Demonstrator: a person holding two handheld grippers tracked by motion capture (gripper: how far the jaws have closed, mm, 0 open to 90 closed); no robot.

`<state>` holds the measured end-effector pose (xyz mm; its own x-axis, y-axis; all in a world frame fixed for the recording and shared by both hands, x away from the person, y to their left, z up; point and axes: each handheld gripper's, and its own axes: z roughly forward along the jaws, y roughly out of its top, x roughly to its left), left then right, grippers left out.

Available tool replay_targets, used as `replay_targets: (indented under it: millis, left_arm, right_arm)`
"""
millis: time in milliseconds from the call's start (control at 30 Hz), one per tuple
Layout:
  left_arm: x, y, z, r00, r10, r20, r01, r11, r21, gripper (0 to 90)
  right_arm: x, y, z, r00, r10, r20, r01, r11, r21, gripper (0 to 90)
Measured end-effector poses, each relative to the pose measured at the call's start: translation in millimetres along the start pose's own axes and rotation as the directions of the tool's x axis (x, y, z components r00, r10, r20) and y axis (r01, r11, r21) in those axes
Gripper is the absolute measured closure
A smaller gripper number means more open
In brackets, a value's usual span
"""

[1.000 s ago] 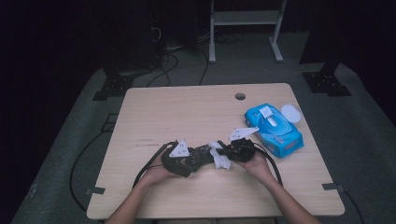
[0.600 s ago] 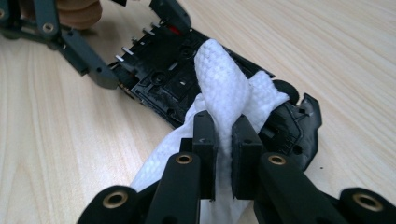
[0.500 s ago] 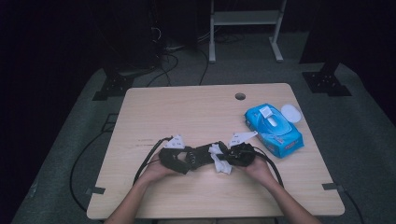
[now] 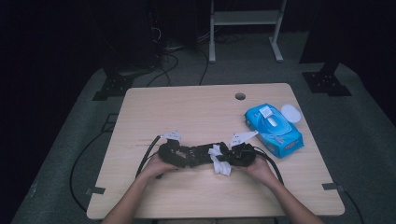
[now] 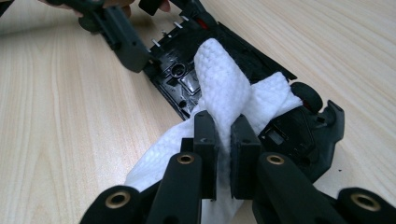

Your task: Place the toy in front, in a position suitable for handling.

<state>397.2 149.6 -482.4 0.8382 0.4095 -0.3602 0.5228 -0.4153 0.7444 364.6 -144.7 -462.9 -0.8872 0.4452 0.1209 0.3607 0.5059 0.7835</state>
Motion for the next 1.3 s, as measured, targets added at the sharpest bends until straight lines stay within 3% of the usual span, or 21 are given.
replay_targets:
  millis: [133,300,400,467,533,600,667,833,1000,1100,1200,1300]
  left_arm:
    - [2.8,3.8,1.5,0.9999,-0.010,0.008,0.010,0.9999,0.009,16.6]
    - [-1.8,4.7,2.2,0.9992,0.034,-0.023,-0.033,0.9993,0.014,17.0]
    - [-7.5,5.2,1.6,0.9950,0.085,-0.053,-0.084,0.9964,0.014,17.1]
    - [-12.1,5.9,1.5,0.9891,0.124,-0.080,-0.123,0.9922,0.019,17.1]
    - [-17.9,5.5,1.5,0.9780,0.176,-0.112,-0.175,0.9844,0.017,17.1]
    - [-21.8,4.7,1.3,0.9704,0.203,-0.131,-0.203,0.9791,0.016,17.0]
    - [-25.9,3.5,1.4,0.9584,0.240,-0.155,-0.240,0.9706,0.017,17.0]
    - [-28.7,1.6,0.7,0.9485,0.268,-0.169,-0.270,0.9627,0.010,17.1]
    - [-27.5,-0.6,-0.7,0.9563,0.249,-0.153,-0.254,0.9672,-0.010,17.3]
    - [-28.6,-0.5,-1.6,0.9513,0.267,-0.154,-0.271,0.9625,-0.006,17.5]
    - [-29.3,-1.9,-4.3,0.9509,0.279,-0.134,-0.284,0.9588,-0.016,18.8]
    - [-27.4,-2.6,-10.8,0.9556,0.267,-0.125,-0.277,0.9580,-0.074,30.6]
  right_arm:
    - [-0.8,-0.3,0.2,1.0000,-0.004,-0.007,0.004,1.000,-0.002,83.3]
    - [-1.9,-1.7,0.2,0.9998,0.009,-0.017,-0.010,1.000,-0.012,83.3]
    - [-1.7,-2.3,-0.3,0.9997,0.010,-0.024,-0.010,1.000,-0.011,83.4]
    - [-1.1,-2.9,-0.6,0.9997,0.007,-0.024,-0.007,1.000,-0.012,83.4]
    - [-0.4,-3.5,-1.0,0.9996,0.006,-0.027,-0.006,1.000,-0.013,83.4]
    - [-1.2,-5.9,-1.6,0.9991,0.020,-0.038,-0.021,1.000,-0.024,83.5]
    - [-1.8,-7.2,-1.9,0.9982,0.032,-0.050,-0.034,0.999,-0.028,83.6]
    - [-1.7,-8.3,-2.2,0.9977,0.038,-0.056,-0.039,0.999,-0.031,83.6]
    - [-1.7,-8.7,-2.3,0.9973,0.046,-0.057,-0.048,0.998,-0.034,83.6]
    - [-2.3,-9.3,-2.3,0.9966,0.052,-0.063,-0.054,0.998,-0.037,83.6]
    - [-2.9,-10.6,-3.5,0.9963,0.057,-0.064,-0.059,0.998,-0.037,83.6]
    - [-4.1,-12.3,-5.6,0.9965,0.060,-0.059,-0.062,0.997,-0.034,83.6]
